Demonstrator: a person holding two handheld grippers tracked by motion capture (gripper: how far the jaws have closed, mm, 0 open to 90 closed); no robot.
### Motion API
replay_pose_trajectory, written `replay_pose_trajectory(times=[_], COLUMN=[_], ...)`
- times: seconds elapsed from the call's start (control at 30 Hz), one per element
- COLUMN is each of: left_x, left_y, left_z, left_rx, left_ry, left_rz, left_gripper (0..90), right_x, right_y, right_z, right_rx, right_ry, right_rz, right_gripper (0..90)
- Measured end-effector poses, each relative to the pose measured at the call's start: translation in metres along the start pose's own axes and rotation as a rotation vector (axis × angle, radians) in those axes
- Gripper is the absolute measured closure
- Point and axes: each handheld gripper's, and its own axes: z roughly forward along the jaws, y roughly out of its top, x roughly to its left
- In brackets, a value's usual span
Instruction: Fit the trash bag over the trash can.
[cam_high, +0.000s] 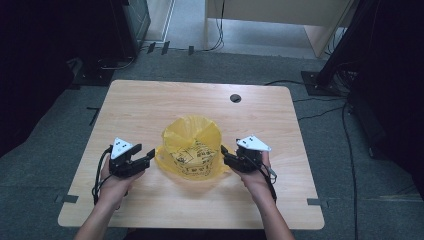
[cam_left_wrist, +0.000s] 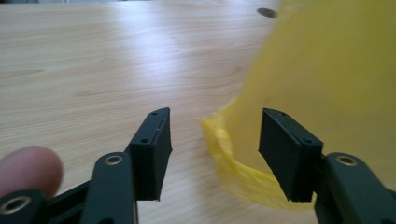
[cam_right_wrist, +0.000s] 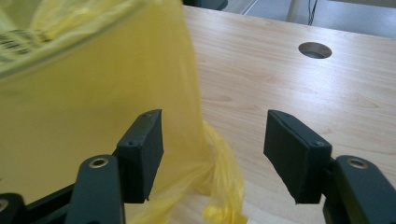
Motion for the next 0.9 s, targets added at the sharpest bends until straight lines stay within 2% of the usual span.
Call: replay_pose_trajectory(times=[0.1,0.2,0.27,0.3,0.33,0.37,0.4,0.43,0.47,0.5,0.53,0.57,0.63,0.67,0.7,0.73,0.8,0.9], left_x=[-0.016,-0.027,-0.031,-0.033,-0.034,-0.035,-0.037,-0.039,-0.04,-0.042,-0.041,-0.039,-0.041,-0.043,-0.045,-0.045,-0.043,-0.044], left_y=[-0.008,-0.012,-0.011,-0.01,-0.008,-0.006,-0.003,-0.002,-0.001,-0.001,-0.001,-0.002,-0.004,-0.005,-0.005,-0.005,-0.005,-0.009], left_z=[0.0,0.005,0.011,0.014,0.016,0.018,0.021,0.024,0.027,0.029,0.031,0.033,0.035,0.037,0.037,0.038,0.04,0.045], left_rx=[-0.004,-0.015,-0.024,-0.032,-0.045,-0.06,-0.069,-0.073,-0.073,-0.077,-0.079,-0.076,-0.071,-0.071,-0.07,-0.072,-0.072,-0.045], left_ry=[-0.036,-0.023,0.017,0.035,0.049,0.051,0.047,0.029,0.02,0.031,0.018,-0.01,-0.023,-0.021,-0.01,-0.01,-0.023,-0.011], left_rz=[0.032,0.036,0.021,0.004,-0.015,-0.027,-0.022,-0.017,-0.006,0.009,0.012,0.014,0.057,0.067,0.078,0.074,0.058,0.083], left_gripper=[51.8,56.5,58.3,64.9,64.9,69.3,71.8,72.9,72.9,76.9,77.2,78.7,84.5,88.6,90.0,90.0,90.0,90.0], right_x=[0.006,0.014,0.02,0.022,0.022,0.022,0.021,0.024,0.024,0.028,0.029,0.028,0.025,0.025,0.027,0.029,0.028,0.027], right_y=[-0.008,-0.018,-0.023,-0.023,-0.023,-0.022,-0.021,-0.018,-0.018,-0.016,-0.016,-0.016,-0.017,-0.018,-0.02,-0.021,-0.023,-0.027], right_z=[-0.007,-0.008,-0.007,-0.005,-0.005,-0.005,-0.005,-0.003,-0.003,-0.002,0.0,0.003,0.007,0.009,0.011,0.013,0.017,0.02], right_rx=[-0.008,-0.019,-0.042,-0.083,-0.083,-0.1,-0.117,-0.138,-0.138,-0.137,-0.14,-0.14,-0.137,-0.131,-0.122,-0.117,-0.097,-0.072], right_ry=[0.035,0.08,0.054,-0.002,-0.002,-0.018,-0.013,0.007,0.007,-0.016,-0.043,-0.048,-0.025,-0.019,-0.025,-0.046,-0.052,-0.049], right_rz=[0.013,0.055,0.054,0.053,0.053,0.071,0.097,0.101,0.101,0.077,0.055,0.062,0.092,0.087,0.081,0.069,0.077,0.078], right_gripper=[46.6,53.1,58.2,65.2,65.2,68.4,70.7,74.5,74.5,76.4,77.3,79.3,85.2,90.0,90.0,90.0,90.0,90.0])
